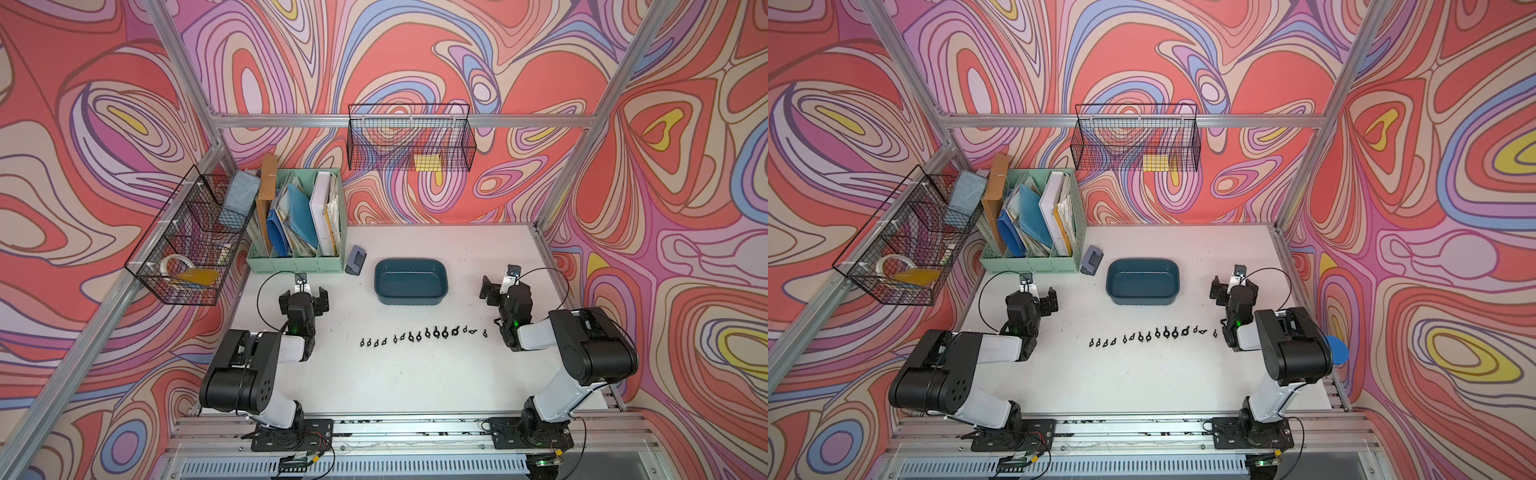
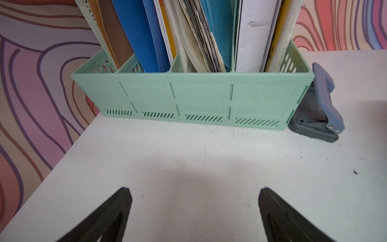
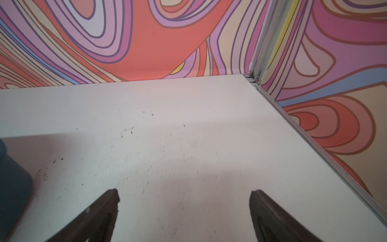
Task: Take out the wing nut from the storage box
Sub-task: Reset both arms
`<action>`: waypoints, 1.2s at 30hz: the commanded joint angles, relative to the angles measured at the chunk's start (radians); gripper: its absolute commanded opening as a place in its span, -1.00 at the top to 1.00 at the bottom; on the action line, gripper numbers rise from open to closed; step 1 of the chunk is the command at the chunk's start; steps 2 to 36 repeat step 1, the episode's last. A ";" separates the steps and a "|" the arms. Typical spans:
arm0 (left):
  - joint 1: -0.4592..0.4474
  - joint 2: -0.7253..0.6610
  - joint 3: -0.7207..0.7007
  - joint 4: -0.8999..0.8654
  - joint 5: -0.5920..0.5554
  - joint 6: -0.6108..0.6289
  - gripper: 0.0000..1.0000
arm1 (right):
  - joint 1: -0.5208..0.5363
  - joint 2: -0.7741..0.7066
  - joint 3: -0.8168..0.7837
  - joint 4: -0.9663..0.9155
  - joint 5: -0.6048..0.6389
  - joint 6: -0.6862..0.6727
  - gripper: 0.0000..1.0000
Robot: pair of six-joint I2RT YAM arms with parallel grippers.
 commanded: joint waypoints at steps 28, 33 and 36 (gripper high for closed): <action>0.004 0.006 -0.010 0.040 0.012 0.011 -0.98 | -0.005 0.003 0.010 0.020 -0.006 -0.006 -0.97; 0.004 0.006 -0.010 0.040 0.012 0.011 -0.98 | -0.005 0.003 0.010 0.020 -0.006 -0.006 -0.97; 0.004 0.006 -0.010 0.040 0.012 0.011 -0.98 | -0.005 0.003 0.010 0.020 -0.006 -0.006 -0.97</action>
